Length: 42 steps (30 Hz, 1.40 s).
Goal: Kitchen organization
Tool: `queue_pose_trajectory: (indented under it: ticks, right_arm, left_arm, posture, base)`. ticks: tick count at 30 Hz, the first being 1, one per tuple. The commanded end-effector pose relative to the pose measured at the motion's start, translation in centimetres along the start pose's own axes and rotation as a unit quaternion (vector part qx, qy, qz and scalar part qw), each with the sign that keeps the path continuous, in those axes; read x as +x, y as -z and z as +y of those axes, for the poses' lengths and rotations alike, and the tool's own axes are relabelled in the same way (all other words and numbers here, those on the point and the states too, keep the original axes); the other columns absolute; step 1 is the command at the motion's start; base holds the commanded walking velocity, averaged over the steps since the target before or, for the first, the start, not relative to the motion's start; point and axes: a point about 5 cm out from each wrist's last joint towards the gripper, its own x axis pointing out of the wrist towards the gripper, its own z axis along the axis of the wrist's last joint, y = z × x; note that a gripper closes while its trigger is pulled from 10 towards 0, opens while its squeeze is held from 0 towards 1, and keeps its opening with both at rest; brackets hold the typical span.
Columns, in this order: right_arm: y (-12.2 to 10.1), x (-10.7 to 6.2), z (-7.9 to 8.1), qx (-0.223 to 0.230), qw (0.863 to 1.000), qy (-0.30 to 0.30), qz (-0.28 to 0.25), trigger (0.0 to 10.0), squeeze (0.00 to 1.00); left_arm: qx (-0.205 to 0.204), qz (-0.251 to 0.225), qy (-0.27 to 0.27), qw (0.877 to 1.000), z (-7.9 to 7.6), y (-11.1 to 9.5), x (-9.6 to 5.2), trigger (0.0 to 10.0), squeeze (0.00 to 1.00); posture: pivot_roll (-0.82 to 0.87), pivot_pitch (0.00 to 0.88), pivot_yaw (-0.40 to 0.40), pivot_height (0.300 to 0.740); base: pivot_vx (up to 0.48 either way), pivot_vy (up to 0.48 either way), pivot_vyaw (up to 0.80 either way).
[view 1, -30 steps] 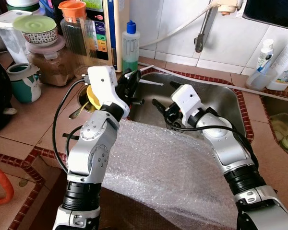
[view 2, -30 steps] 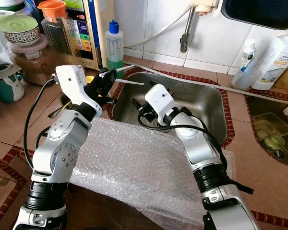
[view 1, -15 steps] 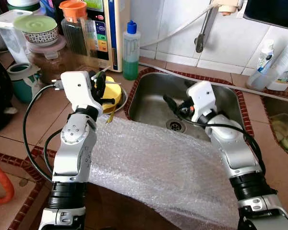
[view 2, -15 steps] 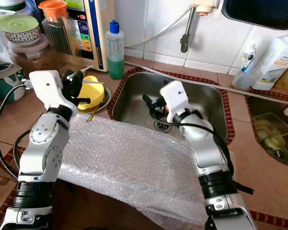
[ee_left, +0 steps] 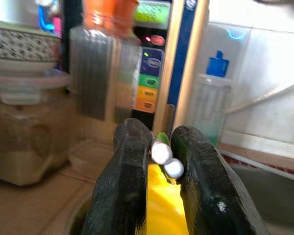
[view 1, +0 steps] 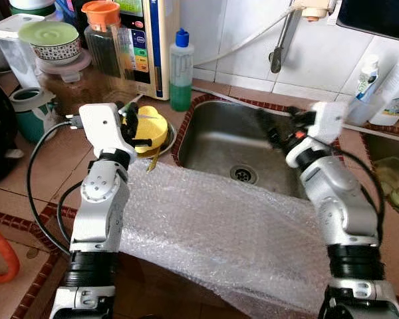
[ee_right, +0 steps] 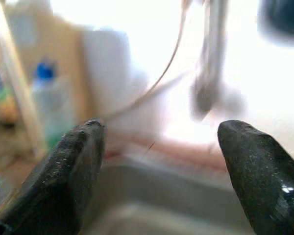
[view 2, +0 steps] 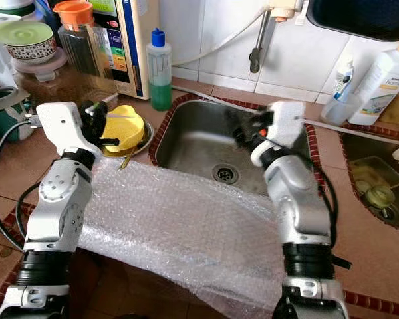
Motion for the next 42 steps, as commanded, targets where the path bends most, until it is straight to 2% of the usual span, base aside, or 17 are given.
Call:
queue_pose_trajectory:
  ticks: [1, 2, 3, 8, 10, 14, 25, 26, 27, 28, 29, 36, 37, 39, 40, 41, 42]
  right_arm:
    - [-0.7, 0.0, -0.1, -0.007, 1.000, 0.005, -0.012, 10.0, 0.00]
    - [-0.6, 0.0, -0.2, -0.006, 1.000, 0.004, -0.007, 9.4, 0.00]
    - [-0.2, -0.4, -0.2, -0.006, 1.000, 0.003, 0.004, 0.0, 0.00]
    - [0.1, -0.8, -0.1, -0.017, 1.000, 0.004, 0.010, 0.0, 0.00]
    - [-0.8, -0.9, -0.7, -0.111, 0.993, 0.036, -0.017, 0.0, 0.00]
    - [-1.5, -1.0, -1.9, -0.173, 0.980, 0.087, -0.038, 0.0, 0.00]
    - [-1.1, -0.8, -3.4, -0.136, 0.982, 0.131, -0.020, 0.0, 0.00]
    - [-1.0, -0.8, -3.5, -0.126, 0.983, 0.134, -0.015, 3.7, 0.00]
    - [-1.0, -0.7, -3.5, -0.119, 0.983, 0.136, -0.012, 3.7, 0.00]
    - [-0.9, -0.7, -3.7, -0.106, 0.984, 0.143, -0.009, 10.0, 0.49]
    - [-1.0, -0.6, -3.9, -0.096, 0.984, 0.150, -0.009, 10.0, 1.00]
    - [-0.7, -0.7, -3.9, -0.095, 0.985, 0.147, -0.005, 10.0, 1.00]
    - [-0.6, -0.7, -4.0, -0.095, 0.984, 0.149, -0.001, 10.0, 0.69]
    - [-0.5, -0.7, -4.0, -0.094, 0.984, 0.152, 0.003, 10.0, 0.69]
    - [-0.5, -0.7, -3.9, -0.092, 0.985, 0.149, 0.002, 10.0, 0.00]
    - [-0.6, -0.8, -3.8, -0.087, 0.986, 0.143, -0.004, 3.8, 0.00]
    - [-0.5, -0.9, -3.7, -0.082, 0.986, 0.142, -0.008, 0.0, 0.00]
  left_arm:
    - [0.003, -0.006, 0.000, 1.000, -0.1, -0.2, 0.3, 10.0, 0.00]
    - [0.004, -0.007, -0.001, 1.000, -0.1, -0.2, 0.4, 10.0, 0.00]
    - [0.005, -0.008, -0.002, 1.000, 0.0, -0.2, 0.4, 10.0, 0.00]
    - [0.005, -0.009, -0.004, 1.000, 0.1, -0.2, 0.4, 10.0, 0.00]
    - [0.006, -0.010, -0.005, 1.000, 0.2, -0.3, 0.5, 10.0, 0.00]
    - [0.009, -0.014, -0.003, 1.000, 0.4, -0.5, 0.7, 10.0, 0.00]
    - [0.013, -0.016, -0.006, 1.000, 0.7, -0.5, 0.6, 10.0, 0.00]
    - [0.013, -0.016, -0.006, 1.000, 0.7, -0.5, 0.6, 10.0, 0.00]
    - [0.013, -0.016, -0.006, 1.000, 0.7, -0.5, 0.6, 10.0, 0.00]
    - [0.013, -0.016, -0.006, 1.000, 0.7, -0.5, 0.6, 10.0, 0.00]
    - [0.012, -0.016, -0.007, 1.000, 0.7, -0.5, 0.6, 10.0, 0.00]
    - [0.012, -0.014, -0.004, 1.000, 0.6, -0.4, 0.6, 10.0, 0.00]
    - [0.011, -0.013, -0.003, 1.000, 0.6, -0.4, 0.6, 10.0, 0.00]
    - [0.011, -0.013, -0.002, 1.000, 0.5, -0.4, 0.6, 10.0, 0.00]
    - [0.011, -0.013, -0.002, 1.000, 0.5, -0.4, 0.6, 10.0, 0.00]
    - [0.011, -0.013, -0.001, 1.000, 0.5, -0.4, 0.6, 10.0, 0.00]
    - [0.011, -0.013, -0.001, 1.000, 0.4, -0.4, 0.6, 10.0, 0.00]
  posture:
    - [0.03, 0.047, -0.020, 0.740]
    - [0.03, 0.047, -0.020, 0.740]
    - [0.03, 0.047, -0.020, 0.740]
    - [0.03, 0.043, -0.015, 0.740]
    - [0.03, 0.044, -0.009, 0.740]
    - [0.03, 0.048, -0.006, 0.740]
    - [0.03, 0.055, -0.003, 0.740]
    - [0.03, 0.055, -0.003, 0.740]
    - [0.03, 0.055, -0.003, 0.740]
    - [0.03, 0.058, 0.000, 0.740]
    - [0.03, 0.058, 0.001, 0.740]
    - [0.03, 0.063, 0.006, 0.740]
    - [0.03, 0.063, 0.006, 0.740]
    - [0.02, 0.063, 0.007, 0.740]
    - [0.02, 0.064, 0.007, 0.740]
    - [0.02, 0.064, 0.007, 0.740]
    - [0.02, 0.064, 0.007, 0.740]
  base:
    - [0.000, 0.000, 0.00]
    - [0.000, 0.000, 0.00]
    - [0.000, 0.000, 0.00]
    - [0.000, 0.000, 0.00]
    - [0.000, 0.000, 0.00]
    - [0.000, 0.000, 0.00]
    - [0.000, 0.000, 0.00]
    - [0.000, 0.000, 0.00]
    - [0.000, 0.000, 0.00]
    - [0.000, 0.000, 0.00]
    - [0.000, 0.000, 0.00]
    - [0.000, 0.000, 0.00]
    - [0.000, 0.000, 0.00]
    - [0.000, 0.000, 0.00]
    - [0.000, 0.000, 0.00]
    - [0.000, 0.000, 0.00]
    - [0.000, 0.000, 0.00]
